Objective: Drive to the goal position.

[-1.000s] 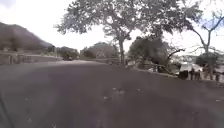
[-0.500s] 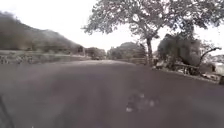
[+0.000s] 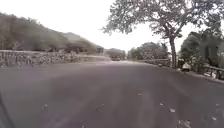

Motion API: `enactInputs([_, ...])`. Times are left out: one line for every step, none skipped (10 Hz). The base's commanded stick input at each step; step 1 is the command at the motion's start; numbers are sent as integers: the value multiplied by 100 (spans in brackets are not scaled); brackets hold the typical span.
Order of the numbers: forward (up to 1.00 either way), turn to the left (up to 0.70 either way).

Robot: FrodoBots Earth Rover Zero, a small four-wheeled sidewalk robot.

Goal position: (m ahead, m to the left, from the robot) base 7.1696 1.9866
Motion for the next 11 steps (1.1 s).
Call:
enactInputs([70,0])
enactInputs([70,0])
enactInputs([70,0])
enactInputs([70,0])
enactInputs([70,0])
enactInputs([70,0])
enactInputs([70,0])
enactInputs([70,0])
enactInputs([70,0])
enactInputs([70,0])
enactInputs([70,0])
